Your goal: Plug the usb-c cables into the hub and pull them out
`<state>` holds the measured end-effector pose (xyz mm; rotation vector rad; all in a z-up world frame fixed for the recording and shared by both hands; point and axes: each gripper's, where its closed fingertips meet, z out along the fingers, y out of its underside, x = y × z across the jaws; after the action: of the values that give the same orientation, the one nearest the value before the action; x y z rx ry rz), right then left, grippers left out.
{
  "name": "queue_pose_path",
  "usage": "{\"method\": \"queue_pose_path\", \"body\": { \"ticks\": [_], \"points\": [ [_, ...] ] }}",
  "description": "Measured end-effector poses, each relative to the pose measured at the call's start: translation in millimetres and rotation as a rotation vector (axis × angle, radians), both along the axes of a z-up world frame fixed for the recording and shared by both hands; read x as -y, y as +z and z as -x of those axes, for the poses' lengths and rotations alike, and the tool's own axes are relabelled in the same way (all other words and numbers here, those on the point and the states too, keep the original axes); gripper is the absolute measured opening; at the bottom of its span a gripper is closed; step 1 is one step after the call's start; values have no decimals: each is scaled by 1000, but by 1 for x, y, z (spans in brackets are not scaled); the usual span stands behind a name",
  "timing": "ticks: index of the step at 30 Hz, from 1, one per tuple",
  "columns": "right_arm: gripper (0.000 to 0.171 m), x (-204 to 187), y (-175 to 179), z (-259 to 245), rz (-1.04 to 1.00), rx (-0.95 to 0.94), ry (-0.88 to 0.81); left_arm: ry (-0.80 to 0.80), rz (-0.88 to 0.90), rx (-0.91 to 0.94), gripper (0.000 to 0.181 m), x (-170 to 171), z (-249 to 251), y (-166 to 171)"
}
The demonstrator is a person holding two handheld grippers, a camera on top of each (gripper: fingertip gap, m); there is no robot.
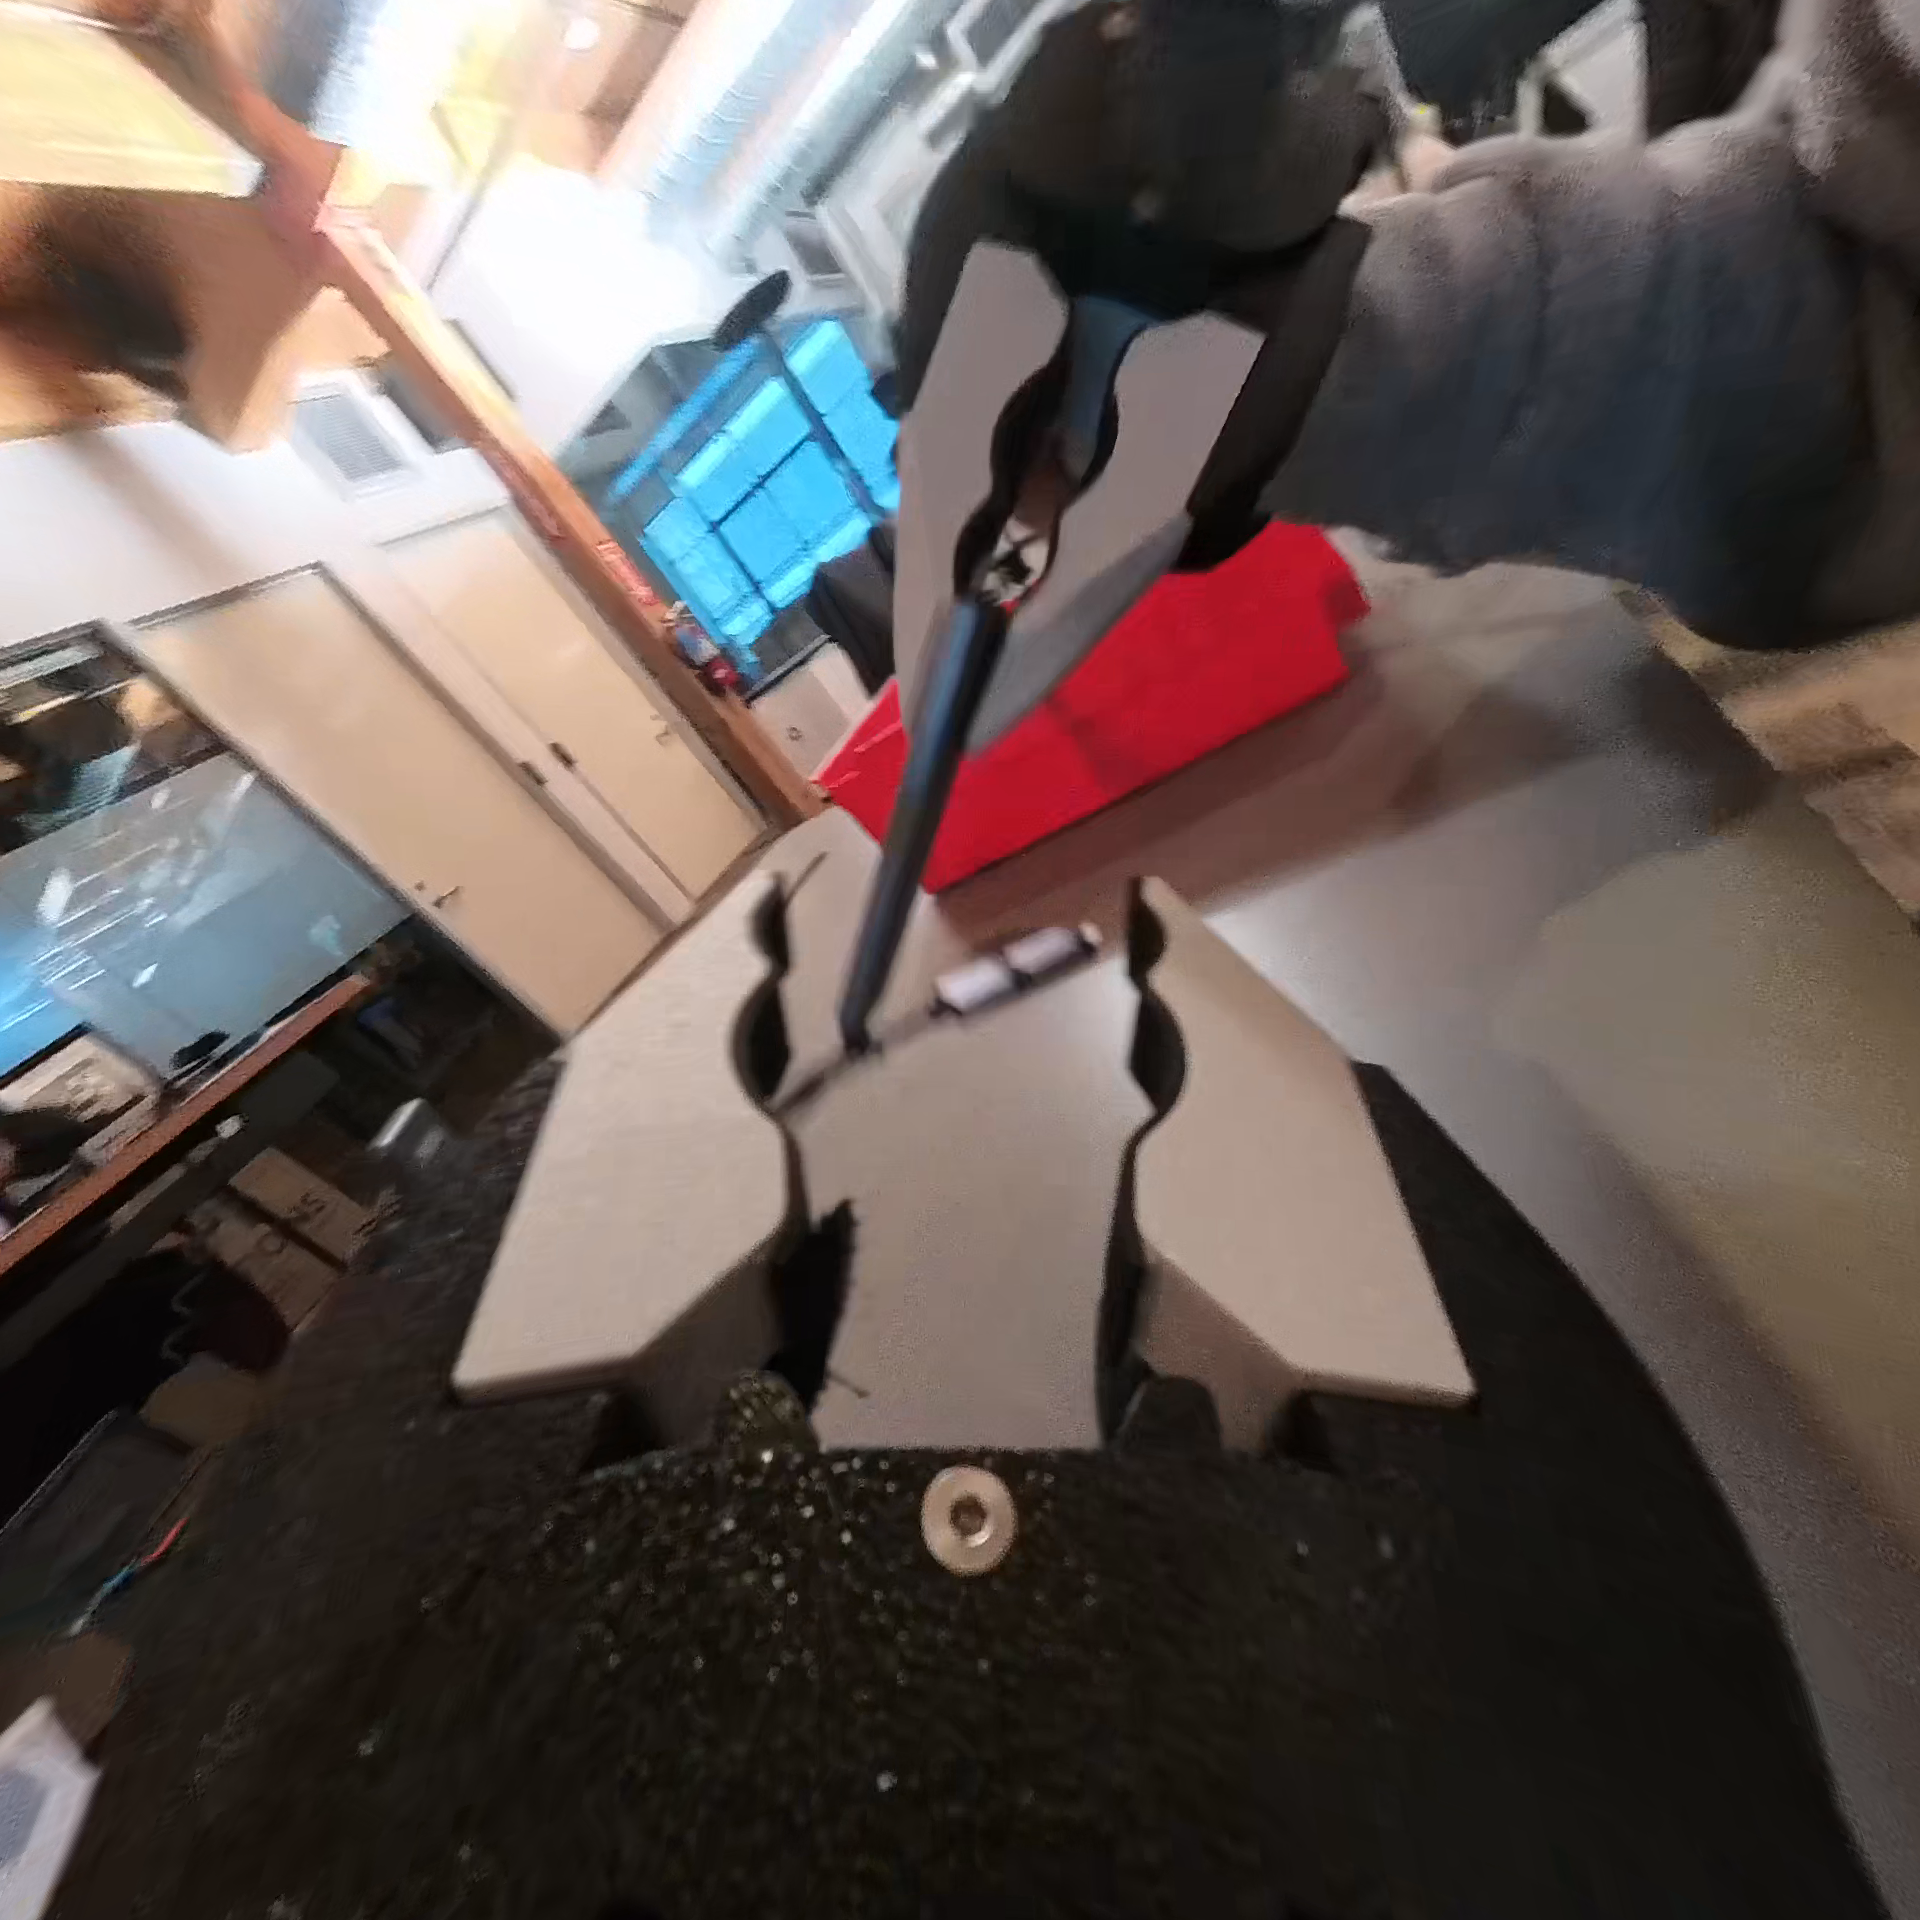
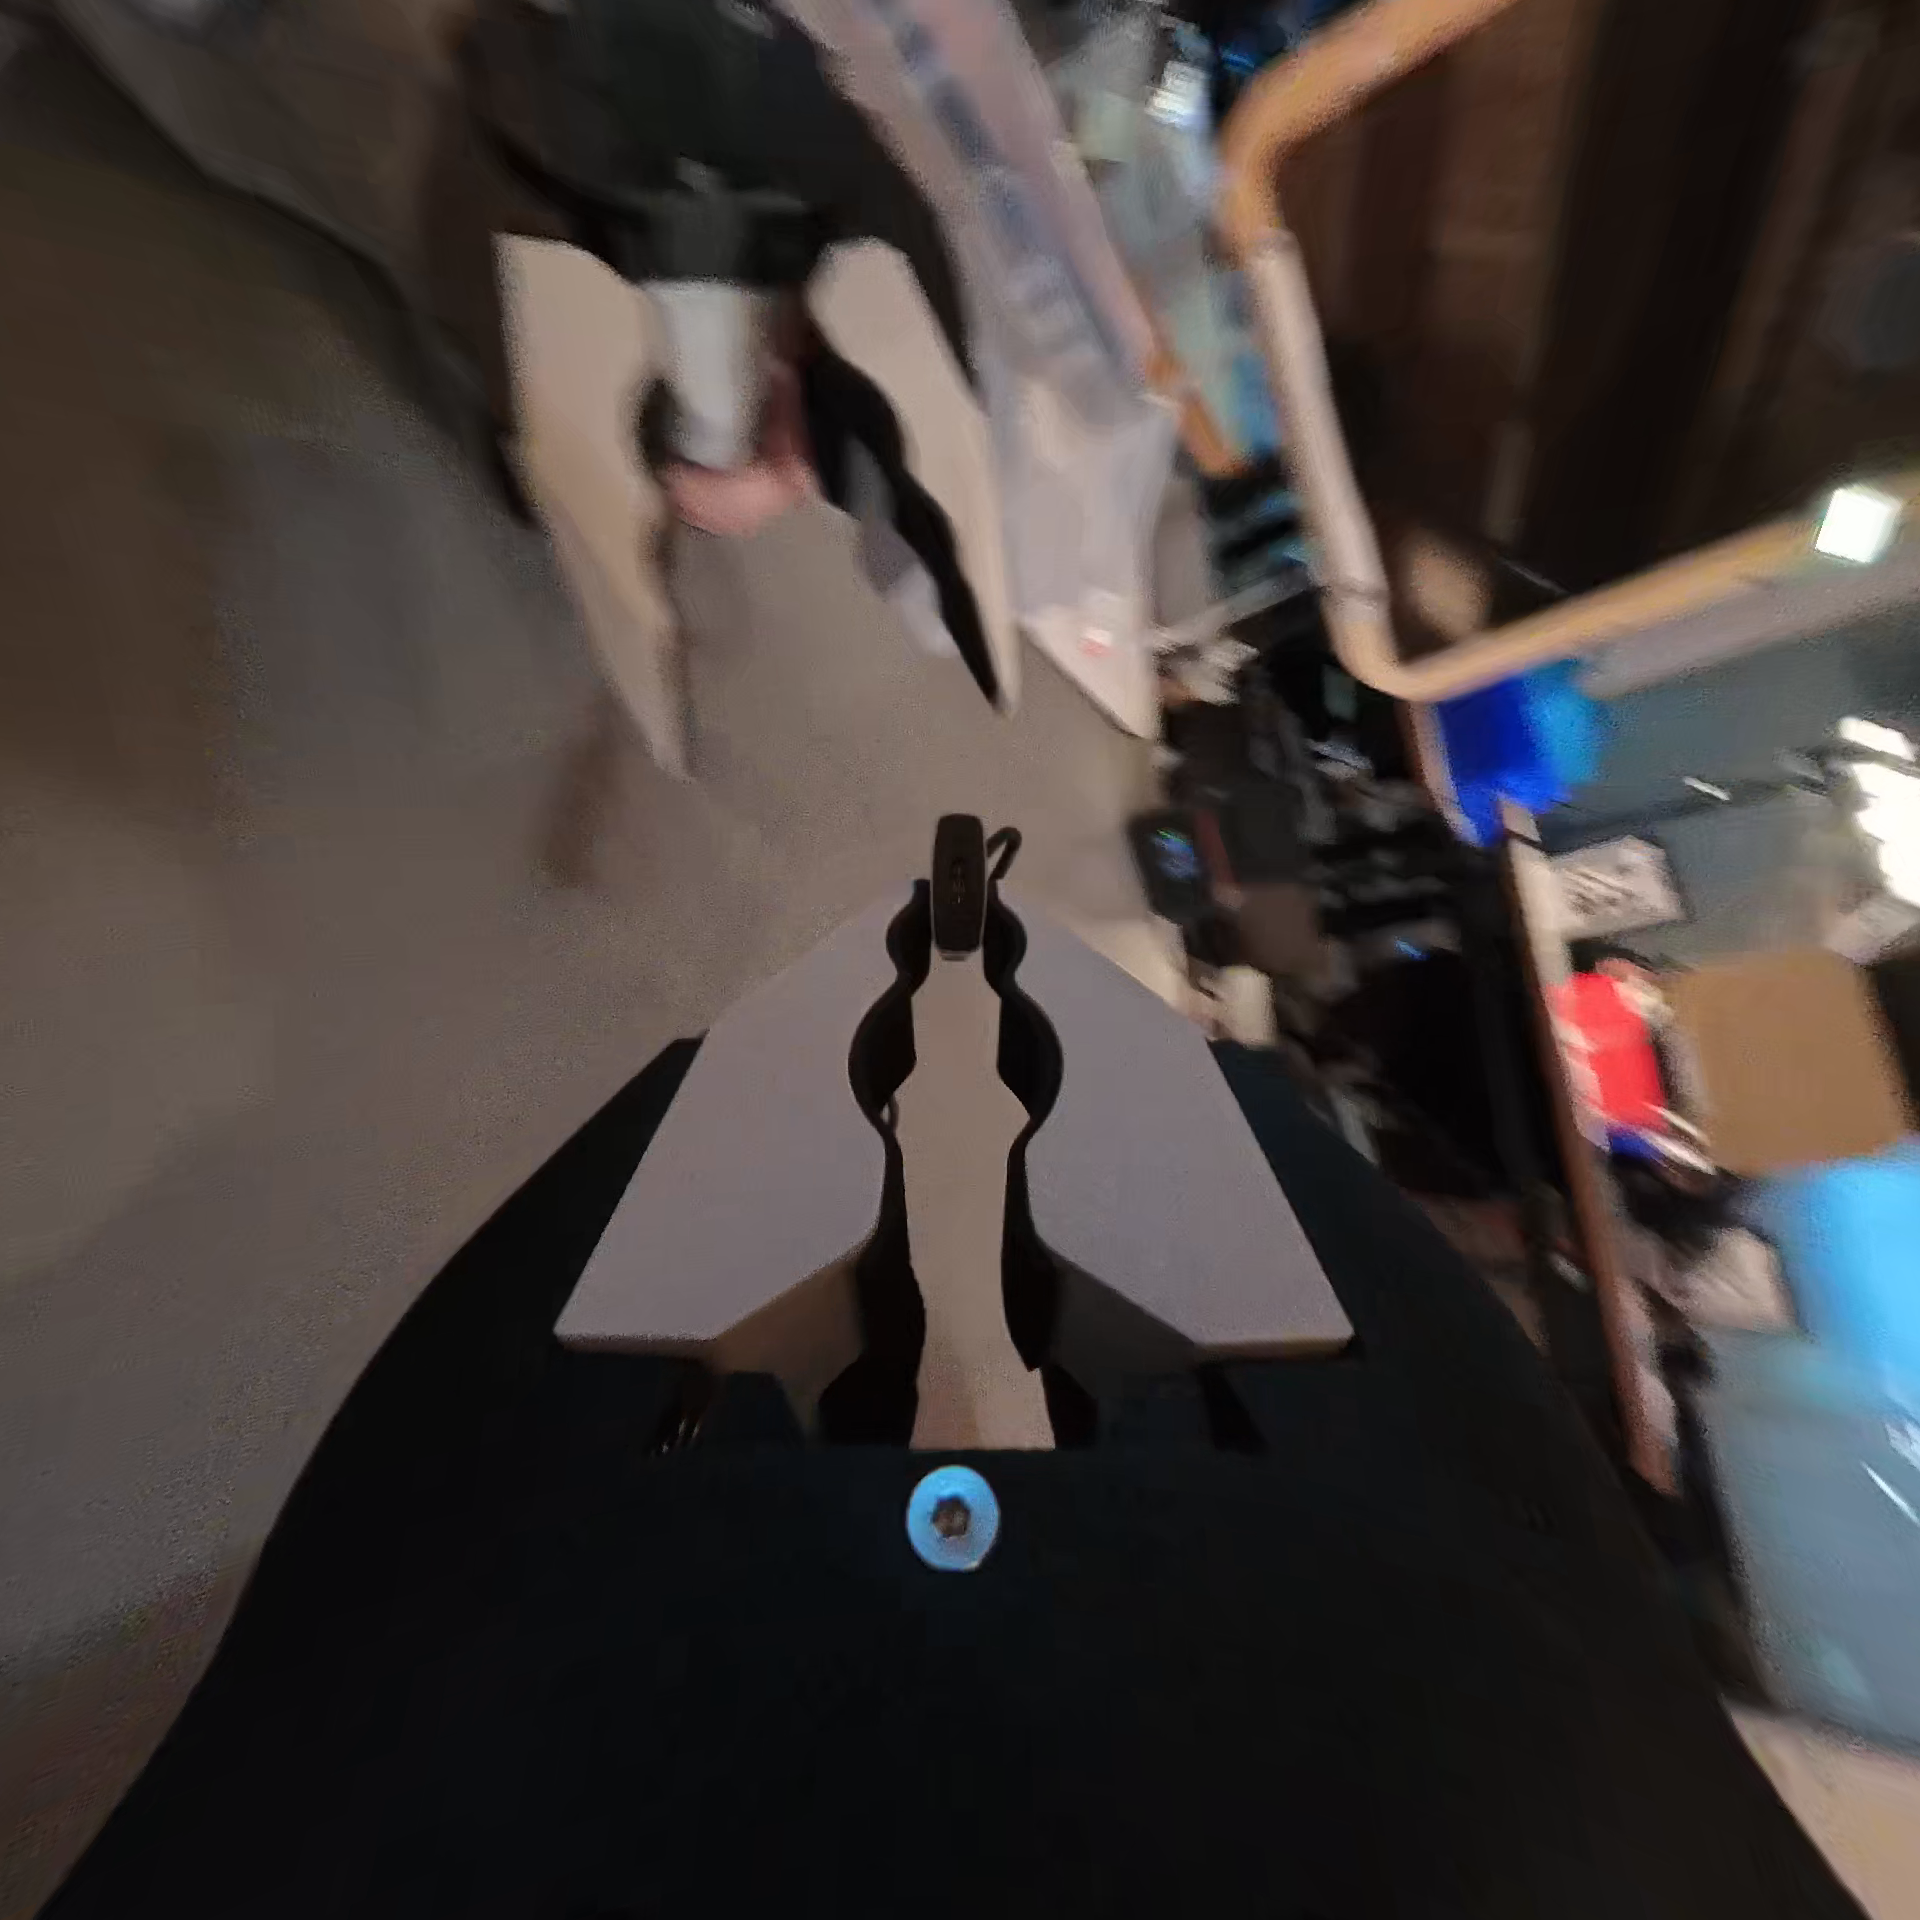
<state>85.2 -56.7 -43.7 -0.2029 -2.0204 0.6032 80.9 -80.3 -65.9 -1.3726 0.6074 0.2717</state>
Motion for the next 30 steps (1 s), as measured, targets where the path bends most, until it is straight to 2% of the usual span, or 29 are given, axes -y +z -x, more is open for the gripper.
{"method": "queue_pose_path", "body": {
  "ticks": [1,4,6,9,12,16,19,23,27,30],
  "points": [
    [8,-21,22,-1,5,-86,-79,39,-22,21,78,0,8,5],
    [8,-101,94,-17,37,-350,-359,107,-37,36,84,0,23,8],
    [8,-161,112,-33,49,-375,-573,131,-45,27,83,0,27,9],
    [8,-237,89,-48,60,-209,-832,136,-33,-6,81,-4,24,5],
    [8,-285,54,-51,35,-69,-946,134,-25,-37,78,-7,21,3],
    [9,-302,13,-41,106,46,-929,136,-14,-37,76,-7,21,0],
    [13,-314,7,-33,224,8,-944,139,-5,-21,74,-6,25,-1],
    [35,-318,32,-38,378,-150,-966,155,0,-31,74,-6,29,-3],
    [37,-311,67,-72,409,-312,-985,248,-19,5,78,-5,43,3],
    [38,-316,82,-113,411,-399,-1041,297,-10,74,90,-5,53,2]
  ]
}}
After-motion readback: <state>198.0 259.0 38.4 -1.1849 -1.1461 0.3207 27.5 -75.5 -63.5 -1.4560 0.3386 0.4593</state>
